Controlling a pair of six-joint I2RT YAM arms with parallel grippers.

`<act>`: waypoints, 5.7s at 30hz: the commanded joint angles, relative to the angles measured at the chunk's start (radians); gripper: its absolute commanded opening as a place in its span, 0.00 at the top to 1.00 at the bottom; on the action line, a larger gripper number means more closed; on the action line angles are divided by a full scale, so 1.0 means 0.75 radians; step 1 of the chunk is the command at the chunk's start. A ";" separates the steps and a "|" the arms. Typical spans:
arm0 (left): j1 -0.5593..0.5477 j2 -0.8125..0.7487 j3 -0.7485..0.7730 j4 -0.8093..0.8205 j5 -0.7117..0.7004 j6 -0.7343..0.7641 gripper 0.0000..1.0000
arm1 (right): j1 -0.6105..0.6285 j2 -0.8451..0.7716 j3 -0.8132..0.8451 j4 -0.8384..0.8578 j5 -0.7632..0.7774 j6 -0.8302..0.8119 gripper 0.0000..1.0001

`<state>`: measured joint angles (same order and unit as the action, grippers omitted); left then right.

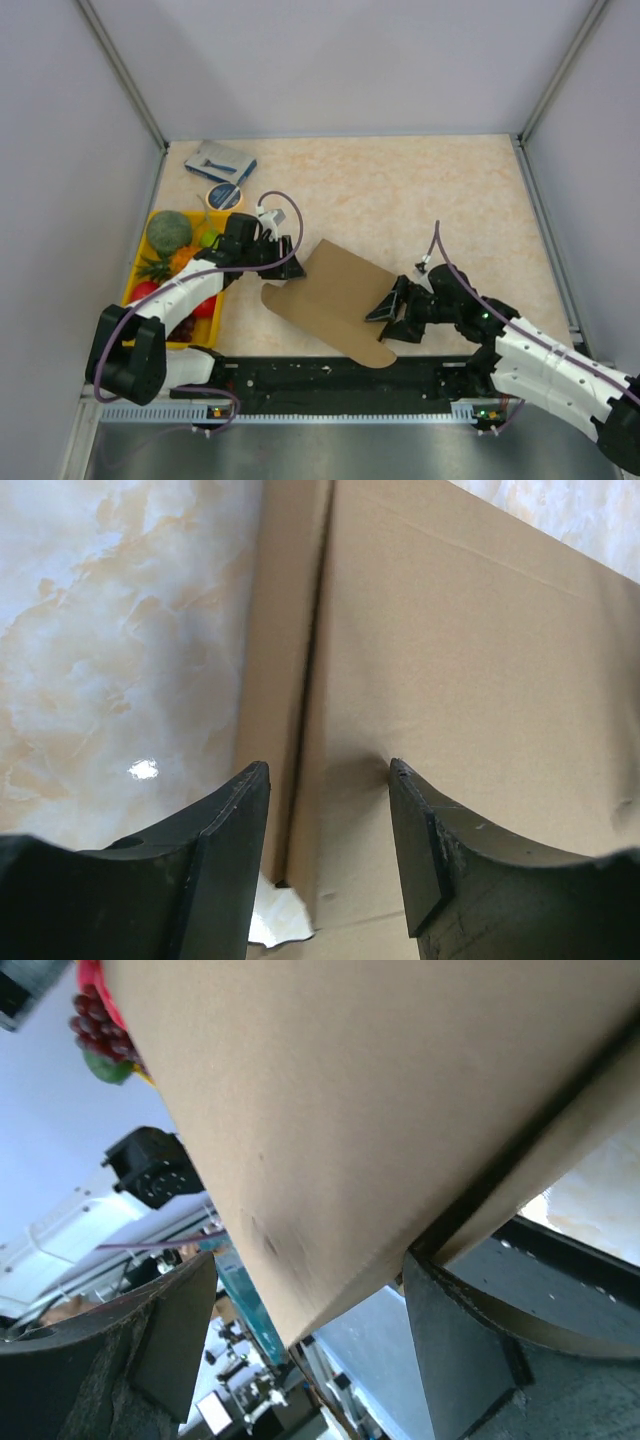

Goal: Fold the paper box

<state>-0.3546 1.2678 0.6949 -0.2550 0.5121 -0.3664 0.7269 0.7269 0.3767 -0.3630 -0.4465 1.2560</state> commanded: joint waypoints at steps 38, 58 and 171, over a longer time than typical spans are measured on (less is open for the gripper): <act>-0.004 -0.036 -0.084 0.044 0.027 -0.004 0.48 | -0.059 0.127 0.009 -0.109 0.293 -0.554 0.39; 0.103 0.013 -0.196 0.066 0.119 -0.037 0.58 | -0.388 0.313 0.017 0.030 0.084 -0.779 0.57; 0.442 -0.475 -0.579 0.789 0.181 -0.992 0.01 | 1.146 1.068 1.087 -0.895 2.121 -1.435 1.00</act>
<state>-0.0517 1.0740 0.2283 0.4633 0.8070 -1.1511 1.6459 1.6276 1.1175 -1.0649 1.2266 0.2913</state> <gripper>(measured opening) 0.983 0.008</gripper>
